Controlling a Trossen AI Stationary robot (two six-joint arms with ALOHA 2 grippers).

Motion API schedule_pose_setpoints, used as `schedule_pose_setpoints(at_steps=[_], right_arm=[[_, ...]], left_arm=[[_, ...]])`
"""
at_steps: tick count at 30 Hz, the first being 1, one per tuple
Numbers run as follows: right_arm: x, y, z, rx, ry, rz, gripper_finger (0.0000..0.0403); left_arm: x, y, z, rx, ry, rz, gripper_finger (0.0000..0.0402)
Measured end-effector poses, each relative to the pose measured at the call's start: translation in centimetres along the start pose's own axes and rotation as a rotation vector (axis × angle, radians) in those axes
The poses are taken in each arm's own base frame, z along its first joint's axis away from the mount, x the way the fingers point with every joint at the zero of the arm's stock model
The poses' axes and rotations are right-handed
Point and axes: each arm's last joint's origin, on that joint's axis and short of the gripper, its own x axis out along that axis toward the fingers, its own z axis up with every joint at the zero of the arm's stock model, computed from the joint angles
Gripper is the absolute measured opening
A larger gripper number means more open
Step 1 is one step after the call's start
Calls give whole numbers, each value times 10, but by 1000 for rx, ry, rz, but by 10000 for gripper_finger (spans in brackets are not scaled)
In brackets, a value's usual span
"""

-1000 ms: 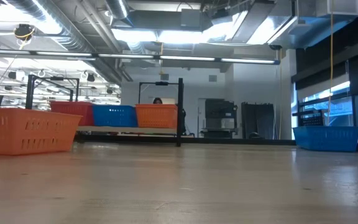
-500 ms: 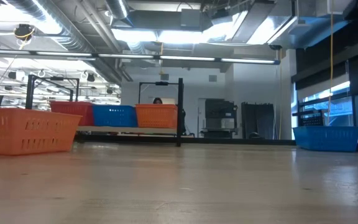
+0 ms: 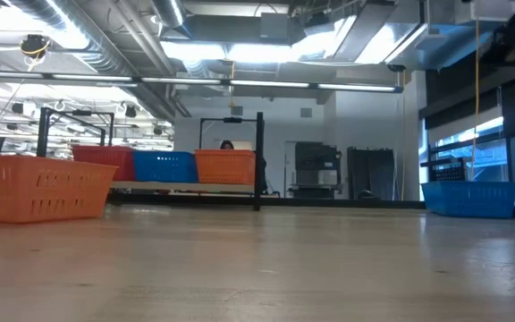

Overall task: Stack baskets on shelf by color
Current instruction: Stack the bottom blue bin on the blue bin on the shelf

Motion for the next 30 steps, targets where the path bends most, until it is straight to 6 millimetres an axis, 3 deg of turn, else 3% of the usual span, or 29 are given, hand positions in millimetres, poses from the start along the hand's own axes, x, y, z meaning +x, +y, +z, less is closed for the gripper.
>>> schedule_pose_setpoints(at_steps=[4,9,19,30], right_arm=[[-9,6,5,-9,-31,27,149],[-17,10,9,-38,-59,49,149],[-18,7,13,-16,-66,46,149],[-19,11,15,-56,-69,117,149]], left_arm=[[31,-7,-25,-18,155,12,54],[62,-26,-55,72,308,-131,54],[87,-38,-101,252,275,-138,54],[114,-59,-140,467,177,-438,54]])
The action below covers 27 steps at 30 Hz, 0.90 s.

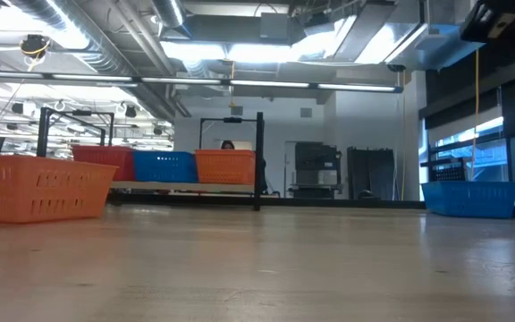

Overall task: Stack baskets on shelf by color
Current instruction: Stack the bottom blue bin on the blue bin on the shelf

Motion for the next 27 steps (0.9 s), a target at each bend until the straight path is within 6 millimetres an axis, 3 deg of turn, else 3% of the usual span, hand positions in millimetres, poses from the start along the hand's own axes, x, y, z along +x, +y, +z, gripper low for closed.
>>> schedule_pose_setpoints(at_steps=[7,27], right_arm=[[0,7,6,-95,-57,78,149],[-1,8,9,-65,-89,75,149]], left_arm=[[7,4,-8,15,-4,33,54],[20,10,-11,15,-19,109,54]])
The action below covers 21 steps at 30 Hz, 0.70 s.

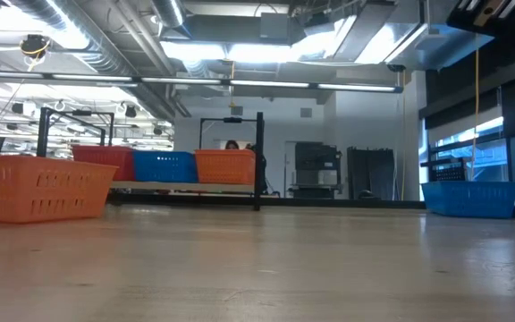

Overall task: Stack baskets on shelf by color
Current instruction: Stack the bottom blue bin on the blue bin on the shelf

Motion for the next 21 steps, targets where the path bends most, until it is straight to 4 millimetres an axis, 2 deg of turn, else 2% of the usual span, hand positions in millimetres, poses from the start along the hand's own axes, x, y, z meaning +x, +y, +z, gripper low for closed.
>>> schedule_pose_setpoints(at_steps=[21], right_arm=[[0,-1,0,31,0,-3,149]], left_arm=[[38,-3,-4,-23,76,95,54]])
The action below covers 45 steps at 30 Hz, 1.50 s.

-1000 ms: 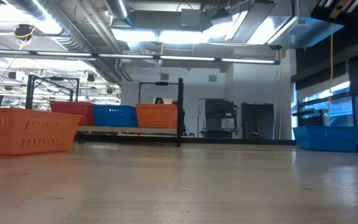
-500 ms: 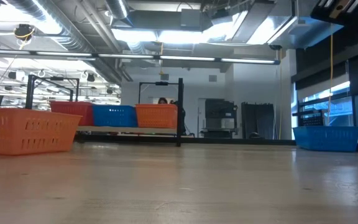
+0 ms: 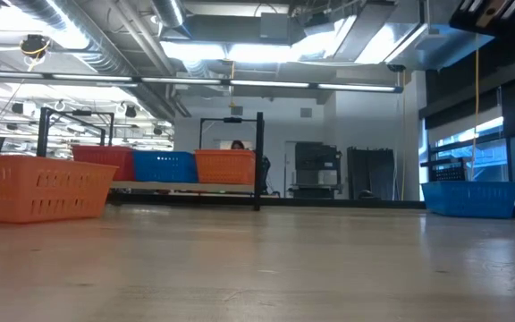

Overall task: Stack baskets on shelf by color
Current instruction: Stack the bottom blue bin on the blue bin on the shelf

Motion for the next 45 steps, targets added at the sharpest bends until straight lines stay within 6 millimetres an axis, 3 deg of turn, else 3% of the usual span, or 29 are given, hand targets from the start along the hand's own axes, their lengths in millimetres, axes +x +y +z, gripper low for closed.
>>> schedule_pose_setpoints(at_steps=[6,10,15,19,26,31,37,45], right_arm=[[0,0,0,18,0,0,149],[0,0,0,18,0,0,149],[0,0,0,17,0,0,149],[0,0,0,18,-4,-5,149],[0,-1,1,15,-36,-44,149],[0,-3,2,-11,-81,-100,149],[-3,-12,10,6,-222,-276,149],[-12,-29,23,-64,-473,-665,149]], left_arm=[[3,0,6,-33,24,-59,9],[0,2,13,-61,56,-106,2],[-32,4,33,-108,-26,-152,1],[-75,21,50,-184,-127,-112,0],[-168,73,67,-519,-399,89,0],[-211,119,65,-805,-487,258,0],[-235,164,61,-1001,-505,407,0],[-244,215,60,-1118,-459,465,0]])
